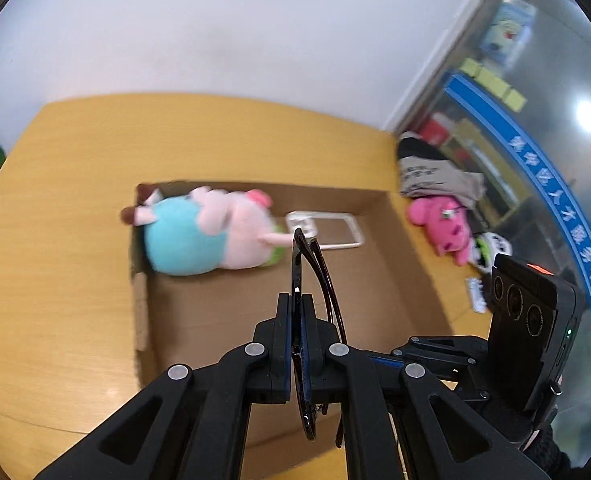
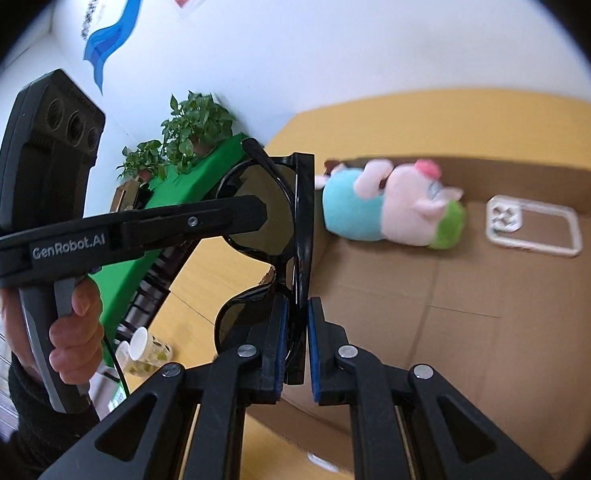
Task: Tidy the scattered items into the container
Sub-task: 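Carry the sunglasses into the box and open the right gripper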
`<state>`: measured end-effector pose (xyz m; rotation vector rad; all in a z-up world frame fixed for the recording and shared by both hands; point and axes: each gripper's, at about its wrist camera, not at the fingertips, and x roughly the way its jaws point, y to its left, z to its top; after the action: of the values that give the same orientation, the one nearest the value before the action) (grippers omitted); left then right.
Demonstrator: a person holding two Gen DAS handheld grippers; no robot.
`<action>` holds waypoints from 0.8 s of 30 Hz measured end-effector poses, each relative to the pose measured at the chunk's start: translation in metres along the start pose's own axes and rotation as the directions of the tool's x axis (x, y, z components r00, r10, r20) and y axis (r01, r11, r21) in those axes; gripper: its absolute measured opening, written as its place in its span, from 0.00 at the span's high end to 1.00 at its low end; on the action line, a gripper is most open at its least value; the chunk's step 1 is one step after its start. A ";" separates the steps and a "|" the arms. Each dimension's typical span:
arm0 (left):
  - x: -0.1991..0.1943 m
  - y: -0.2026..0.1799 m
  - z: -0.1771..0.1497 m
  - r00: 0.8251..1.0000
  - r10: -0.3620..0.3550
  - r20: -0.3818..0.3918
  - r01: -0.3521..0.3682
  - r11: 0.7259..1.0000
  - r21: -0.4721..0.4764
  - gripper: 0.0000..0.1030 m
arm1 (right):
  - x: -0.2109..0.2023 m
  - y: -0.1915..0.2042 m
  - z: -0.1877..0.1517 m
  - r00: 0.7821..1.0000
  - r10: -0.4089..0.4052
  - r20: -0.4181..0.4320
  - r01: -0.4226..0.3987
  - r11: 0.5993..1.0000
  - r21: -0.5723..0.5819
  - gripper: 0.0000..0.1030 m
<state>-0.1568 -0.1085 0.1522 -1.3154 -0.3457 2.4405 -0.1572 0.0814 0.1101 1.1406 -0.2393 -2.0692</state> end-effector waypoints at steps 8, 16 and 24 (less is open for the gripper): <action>0.059 0.064 -0.002 0.989 0.062 -0.131 -0.074 0.994 -0.084 0.98 | 0.092 -0.024 0.001 0.986 0.069 -0.149 -0.047 0.988 0.148 0.92; 0.109 0.087 -0.004 0.964 0.121 -0.238 -0.143 0.987 -0.077 0.98 | 0.150 -0.048 -0.012 0.967 0.097 -0.234 -0.026 0.957 0.288 0.92; 0.137 0.094 -0.004 0.941 0.152 -0.304 -0.177 0.983 -0.057 0.98 | 0.169 -0.062 -0.016 0.957 0.114 -0.267 -0.008 0.930 0.369 0.90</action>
<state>-0.2408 -0.1378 0.0114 -1.7868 -0.2701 2.3274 -0.2318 0.0115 -0.0392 1.6164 -0.5274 -1.8198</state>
